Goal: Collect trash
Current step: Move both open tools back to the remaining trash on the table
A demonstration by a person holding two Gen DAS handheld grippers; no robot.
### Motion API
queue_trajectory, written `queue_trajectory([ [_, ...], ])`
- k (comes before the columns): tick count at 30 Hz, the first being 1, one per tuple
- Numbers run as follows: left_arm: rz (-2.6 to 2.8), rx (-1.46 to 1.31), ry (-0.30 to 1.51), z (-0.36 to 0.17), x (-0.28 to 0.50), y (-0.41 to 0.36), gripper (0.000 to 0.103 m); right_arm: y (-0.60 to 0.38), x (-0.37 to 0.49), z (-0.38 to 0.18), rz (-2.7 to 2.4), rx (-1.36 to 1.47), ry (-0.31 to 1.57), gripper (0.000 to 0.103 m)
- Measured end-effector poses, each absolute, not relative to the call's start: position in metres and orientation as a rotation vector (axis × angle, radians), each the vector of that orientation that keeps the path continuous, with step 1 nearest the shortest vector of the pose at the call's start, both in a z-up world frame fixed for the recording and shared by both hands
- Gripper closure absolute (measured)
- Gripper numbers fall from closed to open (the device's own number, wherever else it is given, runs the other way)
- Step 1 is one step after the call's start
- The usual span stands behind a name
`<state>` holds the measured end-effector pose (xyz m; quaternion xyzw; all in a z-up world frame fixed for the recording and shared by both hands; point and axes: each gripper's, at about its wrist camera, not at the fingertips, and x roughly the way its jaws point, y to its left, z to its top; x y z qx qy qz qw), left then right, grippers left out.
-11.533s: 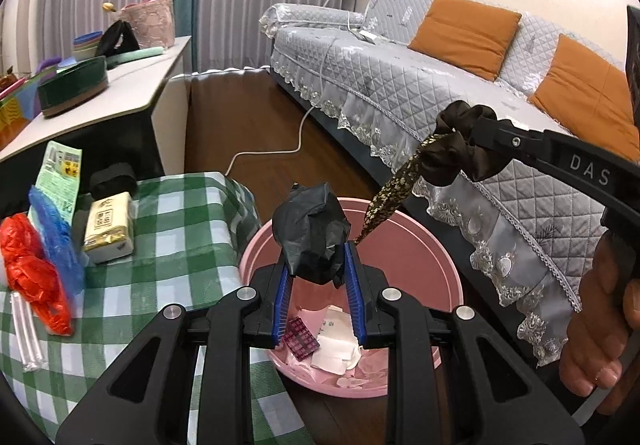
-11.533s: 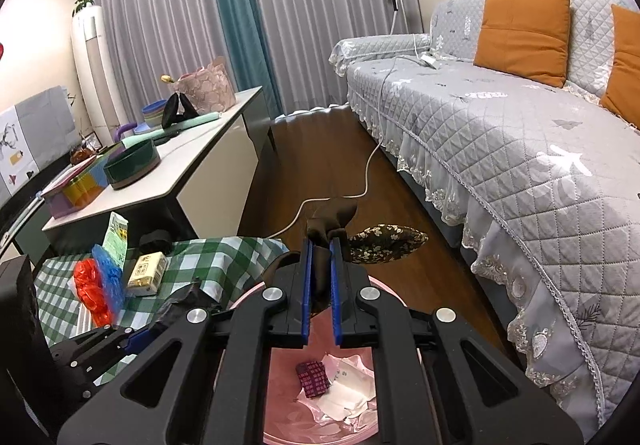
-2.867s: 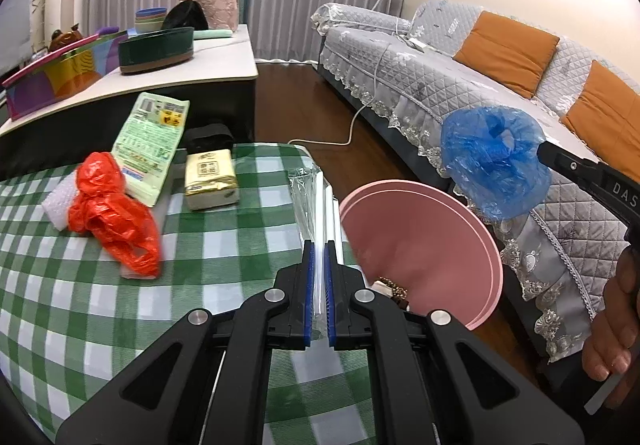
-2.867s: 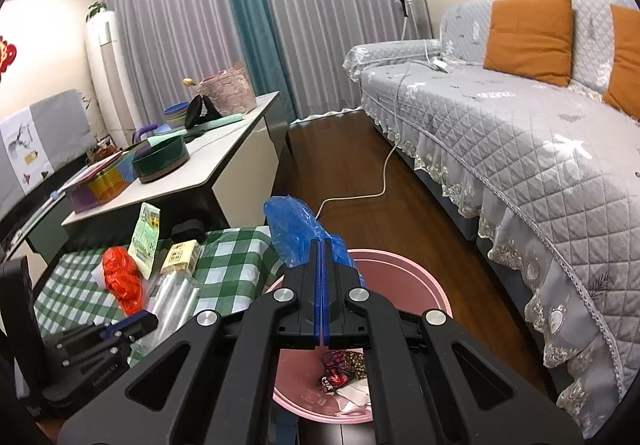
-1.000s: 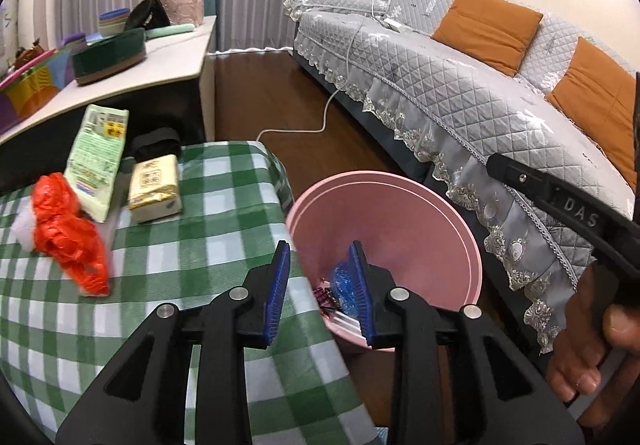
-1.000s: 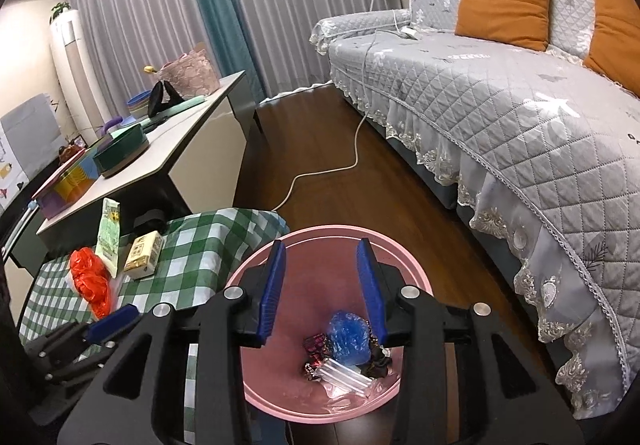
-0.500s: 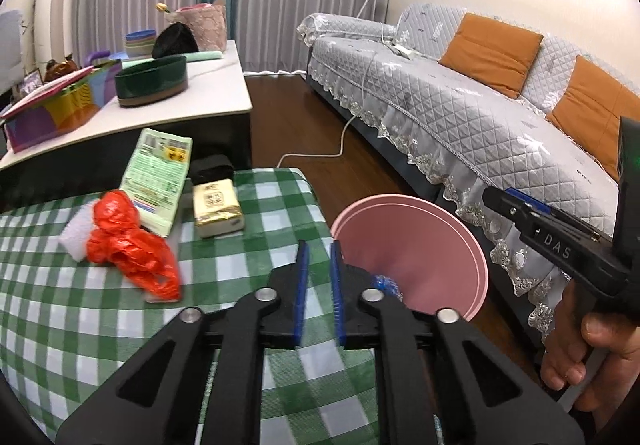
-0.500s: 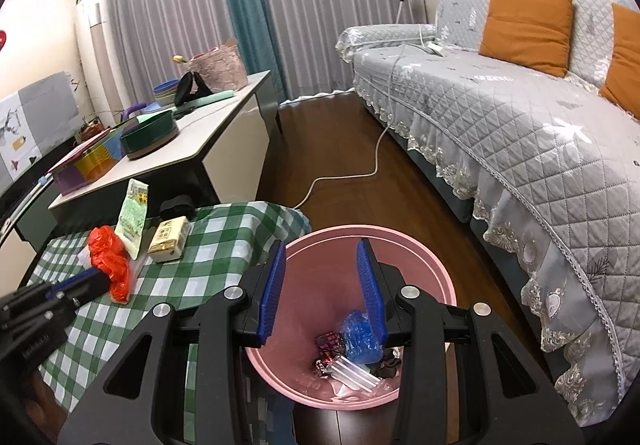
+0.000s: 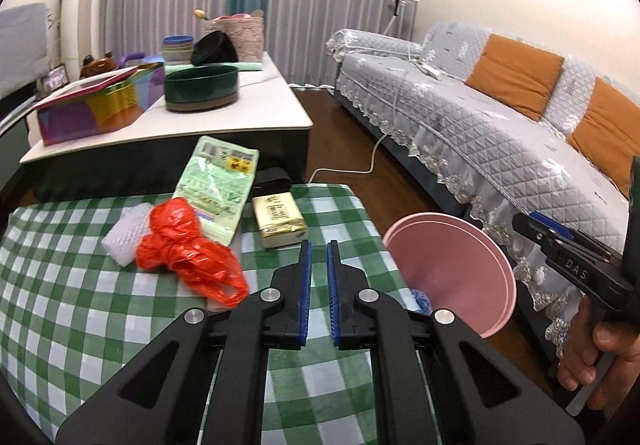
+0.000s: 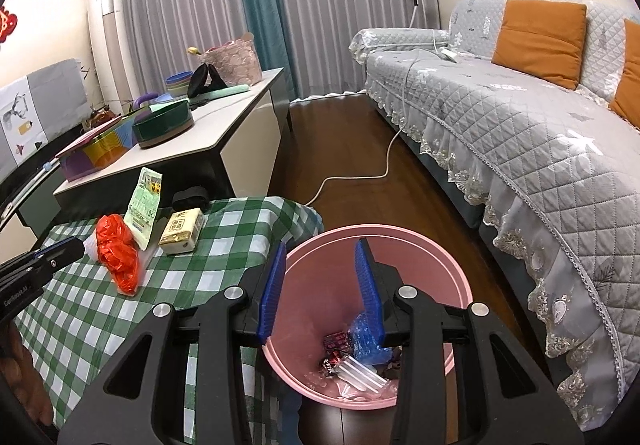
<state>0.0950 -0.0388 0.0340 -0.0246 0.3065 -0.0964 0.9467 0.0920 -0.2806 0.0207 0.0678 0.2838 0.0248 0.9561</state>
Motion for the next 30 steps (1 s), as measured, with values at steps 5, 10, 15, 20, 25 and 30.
queue_trajectory([
  [5, -0.182, -0.058, 0.622, 0.028, 0.097, -0.027, 0.095, -0.270, 0.097, 0.018, 0.063, 0.135, 0.585, 0.079],
  [10, -0.142, -0.090, 0.632, 0.020, 0.099, -0.011, 0.095, -0.261, 0.098, 0.019, 0.085, 0.147, 0.573, 0.088],
  [15, -0.094, -0.127, 0.636, 0.013, 0.101, 0.009, 0.095, -0.251, 0.105, 0.017, 0.120, 0.174, 0.577, 0.088],
  [20, -0.043, -0.163, 0.645, 0.006, 0.107, 0.034, 0.095, -0.232, 0.114, 0.013, 0.162, 0.182, 0.594, 0.088],
  [25, 0.019, -0.209, 0.652, 0.000, 0.111, 0.059, 0.095, -0.211, 0.122, 0.011, 0.209, 0.174, 0.604, 0.088],
  [30, 0.079, -0.245, 0.662, -0.009, 0.120, 0.082, 0.095, -0.189, 0.132, 0.007, 0.251, 0.164, 0.611, 0.088],
])
